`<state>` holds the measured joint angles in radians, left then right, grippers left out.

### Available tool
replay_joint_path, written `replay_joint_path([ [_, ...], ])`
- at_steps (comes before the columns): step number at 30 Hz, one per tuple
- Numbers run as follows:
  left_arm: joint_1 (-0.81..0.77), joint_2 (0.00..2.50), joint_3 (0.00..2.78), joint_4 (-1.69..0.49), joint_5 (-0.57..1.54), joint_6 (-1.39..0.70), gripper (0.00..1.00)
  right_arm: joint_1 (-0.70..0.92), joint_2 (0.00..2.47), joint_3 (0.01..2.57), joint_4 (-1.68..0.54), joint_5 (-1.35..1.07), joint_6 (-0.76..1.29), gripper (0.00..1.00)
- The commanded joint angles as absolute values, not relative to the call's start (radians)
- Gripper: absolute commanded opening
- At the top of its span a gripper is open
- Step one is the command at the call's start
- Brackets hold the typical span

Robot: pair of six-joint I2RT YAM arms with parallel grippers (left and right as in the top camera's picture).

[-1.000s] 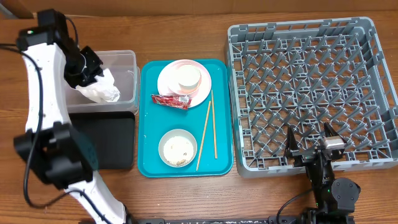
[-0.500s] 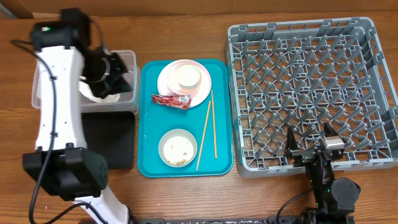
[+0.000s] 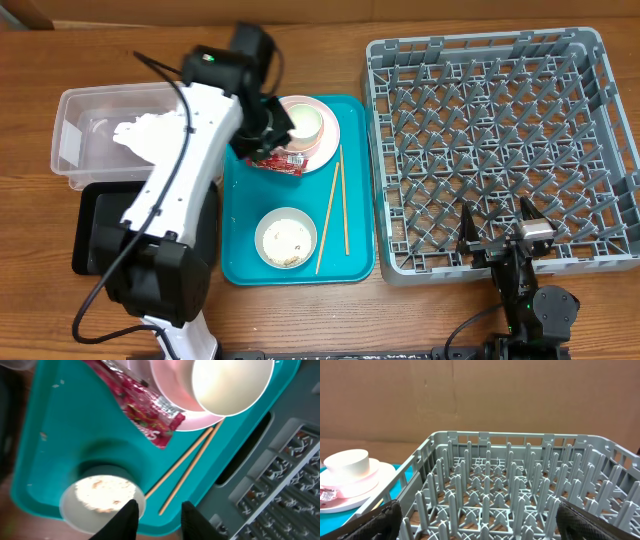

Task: Sort waste into correct bins and load items into the dishwasher
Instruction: 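Reach the left gripper to the red wrapper and grasp it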

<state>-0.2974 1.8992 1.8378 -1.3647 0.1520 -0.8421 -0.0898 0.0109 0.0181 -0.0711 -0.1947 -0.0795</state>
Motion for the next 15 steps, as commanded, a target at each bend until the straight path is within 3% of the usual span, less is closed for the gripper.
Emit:
replay_joint_path([
  [1, -0.311, 1.906, 1.799, -1.326, 0.114, -0.941, 0.33, -0.085, 0.003, 0.008, -0.065, -0.196, -0.083, 1.00],
  [6, -0.307, 1.909, 1.781, -1.327, 0.074, -1.049, 0.37, -0.085, 0.003, 0.008, -0.065, -0.196, -0.083, 1.00],
  [15, -0.321, 1.909, 1.677, -1.260, 0.020, -1.142, 0.34, -0.085, 0.003, 0.008, -0.065, -0.196, -0.083, 1.00],
])
